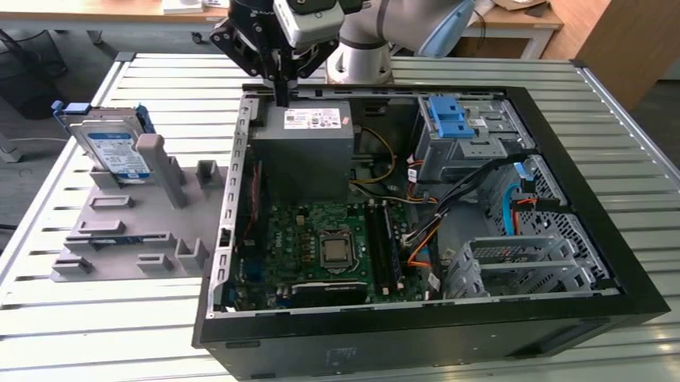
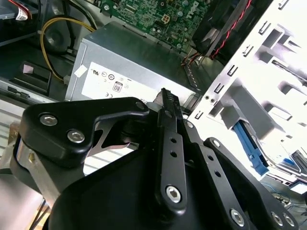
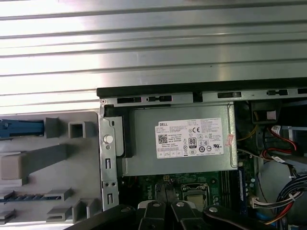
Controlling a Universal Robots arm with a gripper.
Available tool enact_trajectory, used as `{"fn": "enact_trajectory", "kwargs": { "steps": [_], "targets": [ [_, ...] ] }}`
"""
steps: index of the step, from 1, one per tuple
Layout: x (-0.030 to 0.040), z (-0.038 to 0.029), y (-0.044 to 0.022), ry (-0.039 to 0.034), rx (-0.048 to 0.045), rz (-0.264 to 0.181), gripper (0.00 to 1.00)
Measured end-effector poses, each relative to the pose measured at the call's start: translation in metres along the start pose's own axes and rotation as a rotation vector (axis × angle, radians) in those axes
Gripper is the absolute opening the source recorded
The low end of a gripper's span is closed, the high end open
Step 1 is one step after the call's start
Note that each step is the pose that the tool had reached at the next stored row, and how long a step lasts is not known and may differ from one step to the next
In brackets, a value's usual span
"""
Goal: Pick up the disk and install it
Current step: 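Reach for the disk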
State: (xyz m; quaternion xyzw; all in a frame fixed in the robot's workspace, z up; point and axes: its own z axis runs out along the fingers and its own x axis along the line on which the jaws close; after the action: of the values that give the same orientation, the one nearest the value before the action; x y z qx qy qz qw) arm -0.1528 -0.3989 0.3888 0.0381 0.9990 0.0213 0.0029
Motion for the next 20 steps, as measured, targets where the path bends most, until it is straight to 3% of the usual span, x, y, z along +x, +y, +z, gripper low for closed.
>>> {"fn": "enact_trajectory", "kwargs": {
  "steps": [20],
  "targets": [
    [0.0094, 0.0014, -0.0008, 0.0075, 0.0007, 0.000, 0.11]
  ]
}}
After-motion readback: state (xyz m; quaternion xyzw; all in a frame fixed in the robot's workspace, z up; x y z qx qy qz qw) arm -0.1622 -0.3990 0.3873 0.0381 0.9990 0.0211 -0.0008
